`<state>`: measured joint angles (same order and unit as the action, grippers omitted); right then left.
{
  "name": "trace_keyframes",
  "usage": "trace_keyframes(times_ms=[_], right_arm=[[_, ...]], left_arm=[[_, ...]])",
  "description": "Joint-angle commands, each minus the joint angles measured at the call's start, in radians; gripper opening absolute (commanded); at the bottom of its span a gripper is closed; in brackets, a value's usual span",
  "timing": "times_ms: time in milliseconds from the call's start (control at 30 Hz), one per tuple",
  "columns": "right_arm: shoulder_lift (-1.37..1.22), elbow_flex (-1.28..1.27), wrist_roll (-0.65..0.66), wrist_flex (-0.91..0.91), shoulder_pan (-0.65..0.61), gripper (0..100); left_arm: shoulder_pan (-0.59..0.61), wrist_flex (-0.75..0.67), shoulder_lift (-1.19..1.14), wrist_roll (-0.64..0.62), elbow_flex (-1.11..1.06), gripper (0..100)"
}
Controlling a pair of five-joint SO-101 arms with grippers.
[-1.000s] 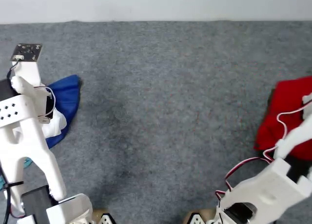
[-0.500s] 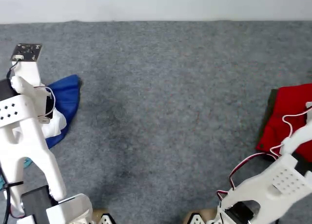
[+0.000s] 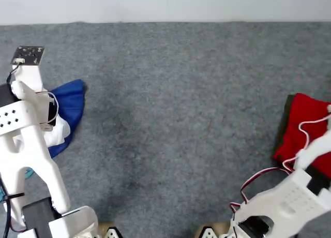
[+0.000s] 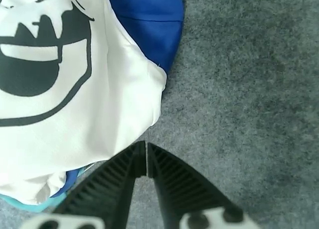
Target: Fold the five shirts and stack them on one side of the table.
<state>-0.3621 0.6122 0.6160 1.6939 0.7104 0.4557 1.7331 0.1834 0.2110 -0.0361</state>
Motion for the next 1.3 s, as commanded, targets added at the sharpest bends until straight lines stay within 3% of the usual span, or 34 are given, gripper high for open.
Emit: trace_keyframes(times_ms=[0, 67, 233, 500, 833, 967, 1167, 1267], right_arm=[[-0.004, 0.006, -0.021, 0.064, -0.059, 0.0], [-0.048, 0.006, -0.023, 0.094, -0.084, 5.0], [-0.143, 0.009, -0.097, 0.099, -0.122, 1.2], [0.062, -0.021, -0.221, 0.102, -0.133, 0.9], [0.464, -0.534, -0.227, 0.102, -0.209, 0.9], [0.628, -0.732, -0.227, 0.099, -0.209, 0.9], [0.806, -0.931, -0.226, 0.099, -0.205, 0.9], [0.855, -0.991, -0.226, 0.099, -0.208, 0.9]], left_arm=[[-0.002, 0.006, 0.04, 0.005, 0.007, 1], [-0.002, 0.008, 0.043, 0.005, 0.007, 1], [-0.002, 0.009, 0.046, 0.005, 0.007, 1], [0.005, 0.021, 0.048, 0.005, 0.01, 1], [0.006, 0.021, 0.048, 0.018, 0.012, 1], [0.044, 0.02, 0.046, 0.161, 0.013, 2], [0.235, -0.021, 0.035, 0.407, 0.101, 23], [0.307, -0.101, 0.023, 0.535, 0.116, 24]])
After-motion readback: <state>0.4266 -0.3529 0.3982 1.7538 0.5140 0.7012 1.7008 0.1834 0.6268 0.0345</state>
